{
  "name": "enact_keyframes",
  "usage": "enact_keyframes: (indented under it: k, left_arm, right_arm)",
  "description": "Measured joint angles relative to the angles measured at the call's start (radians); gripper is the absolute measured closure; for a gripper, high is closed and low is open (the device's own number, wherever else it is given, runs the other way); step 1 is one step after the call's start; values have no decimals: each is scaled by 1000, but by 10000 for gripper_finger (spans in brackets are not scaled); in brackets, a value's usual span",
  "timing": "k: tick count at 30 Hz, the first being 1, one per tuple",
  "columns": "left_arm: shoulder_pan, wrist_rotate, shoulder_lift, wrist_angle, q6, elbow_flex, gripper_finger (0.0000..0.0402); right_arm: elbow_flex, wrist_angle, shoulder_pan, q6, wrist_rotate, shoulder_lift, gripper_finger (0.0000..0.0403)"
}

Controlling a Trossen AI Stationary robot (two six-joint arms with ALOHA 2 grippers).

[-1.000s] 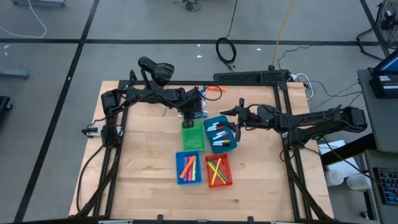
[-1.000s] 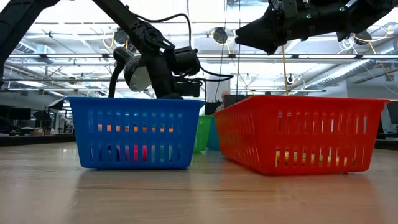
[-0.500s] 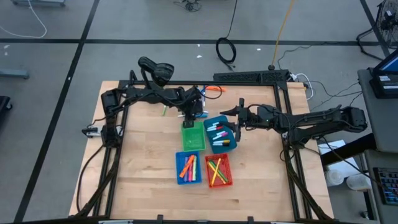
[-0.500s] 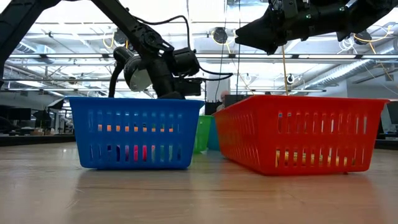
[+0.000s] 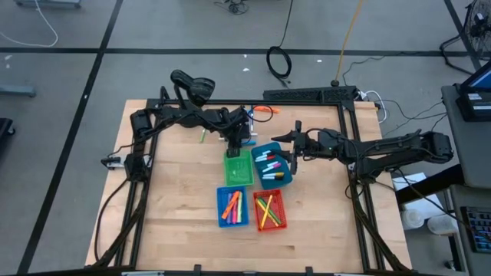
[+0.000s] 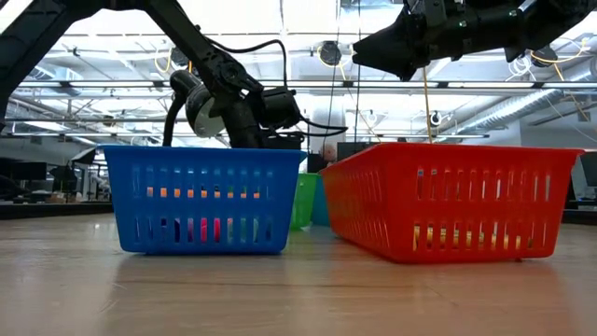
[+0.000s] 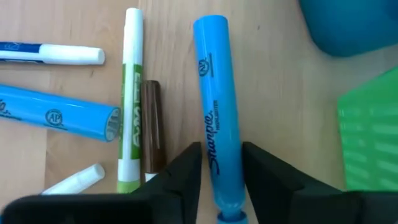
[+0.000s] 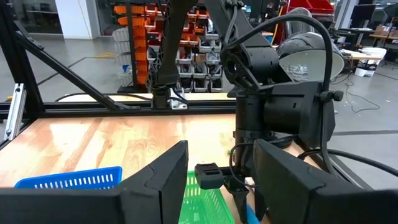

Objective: Pick & Place Markers
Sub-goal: Put the blue highlighter pen into the blue bin

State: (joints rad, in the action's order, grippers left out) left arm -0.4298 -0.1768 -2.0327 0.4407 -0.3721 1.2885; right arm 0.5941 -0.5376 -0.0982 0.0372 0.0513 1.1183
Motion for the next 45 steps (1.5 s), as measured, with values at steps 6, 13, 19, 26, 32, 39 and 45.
enact_keyframes:
  k: [6, 13, 19, 26, 32, 39, 45]
  left_arm:
    - [-1, 12, -2, 14, -9, 0, 341]
    - [0, 60, 35, 34, -11, -5, 341]
    - [-23, 128, 175, 31, -13, -4, 341]
    - [-39, -30, 342, -30, 6, -12, 341]
    - [-42, -289, 464, -361, 53, -193, 341]
    - [-33, -470, 512, -1087, 244, -540, 341]
    - [48, -478, 514, -1407, 352, -680, 341]
  right_arm:
    - [0, 1, 0, 0, 0, 0, 232]
    - [0, 3, 0, 0, 0, 0, 232]
    - [0, 3, 0, 0, 0, 0, 232]
    - [0, 21, 0, 0, 6, 0, 232]
    - [0, 45, 0, 0, 10, 0, 232]
    - [0, 61, -1, 15, 110, 1, 232]
    - [1, -116, 3, 79, 101, 111, 223]
